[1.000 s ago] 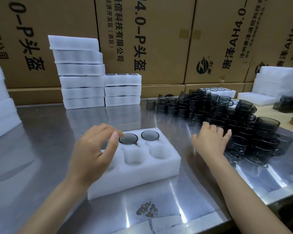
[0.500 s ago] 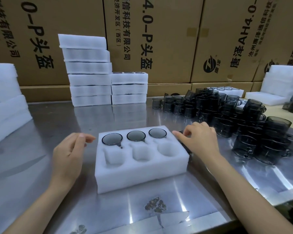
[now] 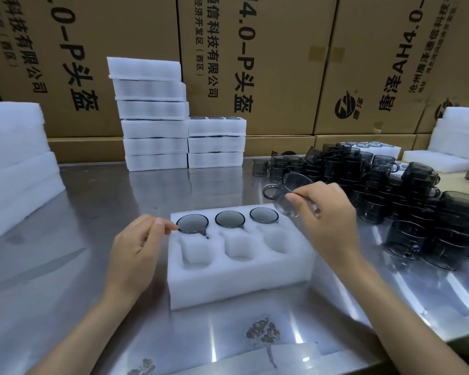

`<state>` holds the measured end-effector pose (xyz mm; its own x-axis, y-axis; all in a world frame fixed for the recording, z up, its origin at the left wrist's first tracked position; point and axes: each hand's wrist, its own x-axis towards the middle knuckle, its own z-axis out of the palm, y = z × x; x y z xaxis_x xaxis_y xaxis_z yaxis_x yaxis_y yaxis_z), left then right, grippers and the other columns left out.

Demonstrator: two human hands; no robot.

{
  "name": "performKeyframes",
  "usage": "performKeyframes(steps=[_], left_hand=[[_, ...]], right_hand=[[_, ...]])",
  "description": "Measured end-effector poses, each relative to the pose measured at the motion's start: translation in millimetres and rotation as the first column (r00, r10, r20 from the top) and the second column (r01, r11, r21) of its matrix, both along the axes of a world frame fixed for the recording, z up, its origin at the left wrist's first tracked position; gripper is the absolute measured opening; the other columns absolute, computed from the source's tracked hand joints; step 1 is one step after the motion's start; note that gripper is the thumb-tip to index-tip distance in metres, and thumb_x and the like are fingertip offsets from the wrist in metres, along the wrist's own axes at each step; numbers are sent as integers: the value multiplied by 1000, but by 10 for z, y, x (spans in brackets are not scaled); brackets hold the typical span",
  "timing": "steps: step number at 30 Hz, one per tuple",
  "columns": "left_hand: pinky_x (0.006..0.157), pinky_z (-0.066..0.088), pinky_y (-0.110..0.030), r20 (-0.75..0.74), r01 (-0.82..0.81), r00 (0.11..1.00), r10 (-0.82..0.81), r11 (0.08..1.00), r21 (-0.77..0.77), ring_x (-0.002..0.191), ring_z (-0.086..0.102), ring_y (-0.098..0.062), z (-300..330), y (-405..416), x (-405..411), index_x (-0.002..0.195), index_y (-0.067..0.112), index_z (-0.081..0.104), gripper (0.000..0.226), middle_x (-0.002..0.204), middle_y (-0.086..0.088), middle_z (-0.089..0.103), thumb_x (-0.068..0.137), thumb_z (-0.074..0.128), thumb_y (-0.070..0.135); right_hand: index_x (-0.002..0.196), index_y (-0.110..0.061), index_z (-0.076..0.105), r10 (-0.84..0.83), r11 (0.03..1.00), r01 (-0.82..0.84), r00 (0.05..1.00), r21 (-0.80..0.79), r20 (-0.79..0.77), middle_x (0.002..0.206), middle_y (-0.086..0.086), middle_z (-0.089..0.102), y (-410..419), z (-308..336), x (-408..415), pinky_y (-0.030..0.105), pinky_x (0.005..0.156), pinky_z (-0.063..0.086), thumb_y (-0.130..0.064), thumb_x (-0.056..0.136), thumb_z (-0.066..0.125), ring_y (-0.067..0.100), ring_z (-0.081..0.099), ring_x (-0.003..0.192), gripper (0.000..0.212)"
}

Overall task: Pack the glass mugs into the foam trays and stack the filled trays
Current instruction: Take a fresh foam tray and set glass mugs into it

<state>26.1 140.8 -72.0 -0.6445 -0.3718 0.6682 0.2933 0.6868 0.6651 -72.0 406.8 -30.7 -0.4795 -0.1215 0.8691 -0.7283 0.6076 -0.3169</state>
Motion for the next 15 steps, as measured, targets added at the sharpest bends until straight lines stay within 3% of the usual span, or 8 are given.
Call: performKeyframes(steps=[6, 10, 15], left_hand=[[69, 38, -13, 34, -1, 999, 2, 1000, -21, 80, 56, 1, 14, -10, -16, 74, 25, 66, 34, 77, 9, 62, 90, 36, 27], [67, 37, -13, 44, 12, 999, -11, 1000, -25, 77, 55, 1, 33, -5, -1, 70, 33, 61, 31, 74, 8, 60, 89, 37, 26], [67, 37, -12, 74, 15, 997, -15, 1000, 2, 78, 55, -3, 23, -2, -4, 73, 24, 66, 31, 75, 9, 61, 88, 39, 25]], right_hand=[[64, -21, 66, 185, 983, -185, 982, 4, -48, 59, -14, 60, -591, 94, 542, 24, 51, 37, -48, 83, 60, 10, 45, 57, 34], [54, -15, 51, 214, 977, -211, 971, 37, -107, 49, -9, 49, -965, 43, 680, 30, 43, 33, -47, 80, 68, 15, 38, 55, 44], [52, -18, 43, 173, 982, -162, 979, 100, -111, 46, -8, 41, -1154, 5, 708, 23, 37, 25, -37, 76, 74, 14, 33, 56, 43]])
